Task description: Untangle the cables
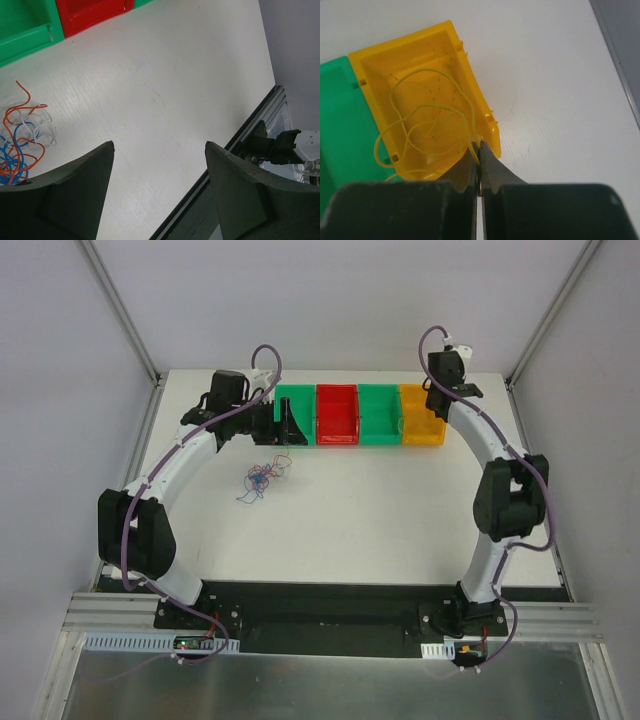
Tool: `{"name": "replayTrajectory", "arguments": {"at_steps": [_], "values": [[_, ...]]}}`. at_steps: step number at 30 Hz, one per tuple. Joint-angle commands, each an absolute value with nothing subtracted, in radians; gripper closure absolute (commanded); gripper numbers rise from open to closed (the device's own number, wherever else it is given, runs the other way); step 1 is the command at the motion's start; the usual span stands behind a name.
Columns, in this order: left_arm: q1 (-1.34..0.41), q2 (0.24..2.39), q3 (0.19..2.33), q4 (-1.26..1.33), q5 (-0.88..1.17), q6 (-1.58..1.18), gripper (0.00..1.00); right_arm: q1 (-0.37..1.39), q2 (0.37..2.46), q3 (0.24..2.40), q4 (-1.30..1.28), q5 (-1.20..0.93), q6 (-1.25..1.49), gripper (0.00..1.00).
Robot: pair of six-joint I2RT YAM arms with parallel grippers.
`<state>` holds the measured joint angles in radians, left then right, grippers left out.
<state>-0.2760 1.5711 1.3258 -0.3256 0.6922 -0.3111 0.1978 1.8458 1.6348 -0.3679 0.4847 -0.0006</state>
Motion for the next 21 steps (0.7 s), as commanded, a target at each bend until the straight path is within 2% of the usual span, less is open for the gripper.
{"name": "replayTrajectory", "arguments": {"at_steps": [1,6,9,13,17,21], "values": [[-0.284,1.572,1.319,-0.296,0.745,-0.34,0.27,0.196,1.977,1.733,-0.324,0.514,-0.038,0.99],[-0.285,1.586,1.304,-0.267,0.778,-0.365,0.27,0.196,2.081,1.749,-0.316,0.463,0.083,1.0],[-0.287,1.597,1.296,-0.261,0.77,-0.367,0.27,0.198,2.121,1.758,-0.296,0.503,0.114,1.0],[-0.288,1.611,1.295,-0.255,0.791,-0.387,0.28,0.198,2.187,1.914,-0.414,0.57,0.114,1.0],[-0.298,1.606,1.287,-0.244,0.782,-0.384,0.28,0.19,2.203,1.943,-0.342,0.652,0.051,1.0],[-0.299,1.624,1.29,-0.242,0.798,-0.391,0.28,0.17,2.299,2.089,-0.37,0.606,0.058,1.0]]}}
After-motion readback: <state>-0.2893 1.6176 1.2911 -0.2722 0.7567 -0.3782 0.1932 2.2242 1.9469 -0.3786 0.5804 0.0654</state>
